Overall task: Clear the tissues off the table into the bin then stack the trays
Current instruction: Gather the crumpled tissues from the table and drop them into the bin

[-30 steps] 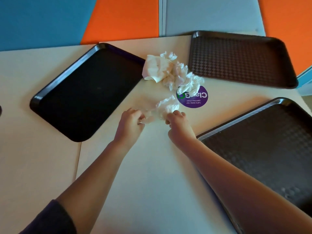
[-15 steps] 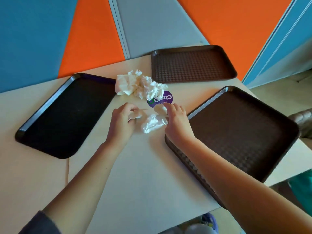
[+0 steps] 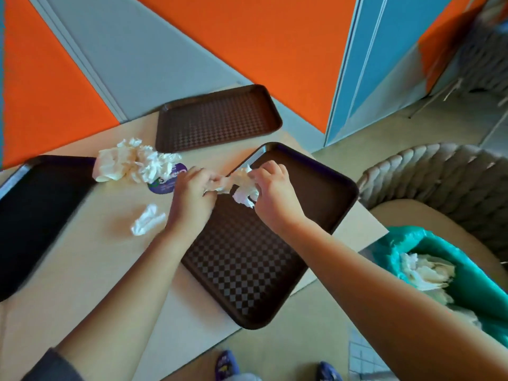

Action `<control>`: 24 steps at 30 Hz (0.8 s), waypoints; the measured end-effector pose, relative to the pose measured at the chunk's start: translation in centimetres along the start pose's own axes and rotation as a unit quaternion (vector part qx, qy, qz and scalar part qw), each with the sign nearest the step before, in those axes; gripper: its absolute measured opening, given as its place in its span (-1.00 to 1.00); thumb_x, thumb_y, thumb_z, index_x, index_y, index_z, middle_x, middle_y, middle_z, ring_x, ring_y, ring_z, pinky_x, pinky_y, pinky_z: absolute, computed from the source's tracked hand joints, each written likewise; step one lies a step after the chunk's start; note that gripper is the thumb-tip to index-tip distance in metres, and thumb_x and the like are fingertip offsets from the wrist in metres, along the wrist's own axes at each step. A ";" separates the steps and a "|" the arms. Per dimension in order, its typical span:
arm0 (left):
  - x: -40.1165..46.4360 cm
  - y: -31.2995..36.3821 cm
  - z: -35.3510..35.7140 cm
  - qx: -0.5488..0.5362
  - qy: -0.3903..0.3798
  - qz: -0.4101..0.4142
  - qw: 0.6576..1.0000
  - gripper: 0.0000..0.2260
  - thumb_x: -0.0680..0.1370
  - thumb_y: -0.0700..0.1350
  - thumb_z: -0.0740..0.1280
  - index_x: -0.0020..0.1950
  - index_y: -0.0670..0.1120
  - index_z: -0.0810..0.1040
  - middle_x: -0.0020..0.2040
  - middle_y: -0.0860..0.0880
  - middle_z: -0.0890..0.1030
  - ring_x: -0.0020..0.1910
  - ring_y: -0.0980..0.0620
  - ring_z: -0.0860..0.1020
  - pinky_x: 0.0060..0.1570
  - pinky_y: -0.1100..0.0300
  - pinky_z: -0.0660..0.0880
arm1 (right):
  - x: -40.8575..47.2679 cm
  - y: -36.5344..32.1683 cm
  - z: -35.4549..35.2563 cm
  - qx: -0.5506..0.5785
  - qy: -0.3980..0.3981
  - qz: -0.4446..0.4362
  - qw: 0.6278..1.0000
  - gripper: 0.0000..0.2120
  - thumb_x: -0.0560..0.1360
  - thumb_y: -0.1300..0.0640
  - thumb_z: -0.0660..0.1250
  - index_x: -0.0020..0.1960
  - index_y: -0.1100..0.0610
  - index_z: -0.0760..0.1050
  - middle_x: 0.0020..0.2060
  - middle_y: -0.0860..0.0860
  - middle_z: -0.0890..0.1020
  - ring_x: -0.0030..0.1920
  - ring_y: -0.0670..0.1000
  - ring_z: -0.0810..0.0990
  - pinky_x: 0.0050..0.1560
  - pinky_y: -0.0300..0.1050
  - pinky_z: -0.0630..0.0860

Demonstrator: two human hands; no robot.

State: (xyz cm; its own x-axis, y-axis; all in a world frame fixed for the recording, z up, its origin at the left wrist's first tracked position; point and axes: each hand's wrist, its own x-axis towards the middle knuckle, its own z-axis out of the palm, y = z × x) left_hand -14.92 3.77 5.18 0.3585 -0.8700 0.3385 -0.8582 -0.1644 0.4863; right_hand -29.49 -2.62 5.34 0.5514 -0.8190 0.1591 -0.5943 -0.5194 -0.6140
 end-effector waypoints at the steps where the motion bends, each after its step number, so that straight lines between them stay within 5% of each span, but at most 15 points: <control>1: 0.1 2.3 1.4 -0.003 -0.003 0.011 1.000 -0.83 0.40 -0.41 0.34 -0.08 -0.23 0.63 -0.10 -0.18 0.62 -0.09 -0.17 0.53 -0.17 0.20 0.35 | -0.6 1.7 -1.5 -0.002 0.012 0.009 1.000 -0.61 0.48 0.34 0.32 0.29 0.15 0.47 0.26 0.05 0.44 0.25 0.06 0.34 0.31 -0.10 0.44; 5: 0.0 10.7 6.1 -0.054 -0.020 0.035 0.998 -0.86 0.47 -0.34 0.34 0.01 -0.24 0.61 -0.07 -0.01 0.54 -0.09 0.09 0.44 -0.23 0.57 0.31 | -3.1 8.2 -6.5 -0.011 0.050 0.039 0.998 -0.61 0.44 0.41 0.28 0.25 0.21 0.50 0.18 0.13 0.48 0.20 0.13 0.38 0.23 -0.04 0.43; 12: 0.3 21.7 15.5 -0.187 -0.116 -0.010 0.976 -0.87 0.46 -0.26 0.38 -0.01 -0.14 0.60 -0.05 -0.05 0.55 -0.26 0.25 0.49 -0.27 0.61 0.33 | -9.2 19.6 -13.9 -0.016 0.134 0.144 0.980 -0.68 0.42 0.47 0.25 0.12 0.30 0.57 0.02 0.24 0.53 0.09 0.24 0.44 0.05 -0.12 0.36; 16: -1.1 27.1 21.0 -0.179 -0.187 0.029 0.966 -0.79 0.43 -0.20 0.43 0.05 -0.13 0.58 0.09 -0.05 0.42 -0.01 0.13 0.43 -0.07 0.55 0.27 | -14.0 25.2 -16.0 -0.023 0.140 0.225 0.964 -0.68 0.46 0.45 0.20 0.16 0.26 0.54 0.08 0.19 0.49 0.15 0.16 0.39 0.08 -0.12 0.38; 21: -4.5 30.5 26.5 -0.161 -0.275 0.081 0.944 -0.51 0.32 -0.23 0.53 0.20 -0.15 0.46 0.13 -0.04 0.31 0.03 0.10 0.38 0.02 0.52 0.22 | -19.8 30.1 -15.3 -0.008 0.150 0.320 0.935 -0.69 0.40 0.49 0.18 0.05 0.32 0.56 -0.01 0.23 0.51 0.08 0.21 0.41 0.07 -0.02 0.40; 24: -6.2 30.6 29.8 -0.127 -0.311 0.107 0.936 -0.54 0.31 -0.33 0.47 0.15 -0.15 0.42 0.12 -0.08 0.33 0.03 -0.02 0.43 0.10 0.30 0.34 | -22.2 32.1 -13.8 0.005 0.109 0.371 0.922 -0.76 0.35 0.35 0.11 -0.11 0.32 0.53 -0.06 0.23 0.49 0.03 0.21 0.41 0.02 -0.01 0.38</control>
State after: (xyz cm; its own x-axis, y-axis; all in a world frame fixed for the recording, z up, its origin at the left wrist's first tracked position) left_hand -54.37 -9.72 -6.07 -0.1626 -0.9857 -0.0449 -0.7429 0.0924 0.6630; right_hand -68.90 -4.48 -7.27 -0.1364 -0.9781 -0.1573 -0.7550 0.2055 -0.6227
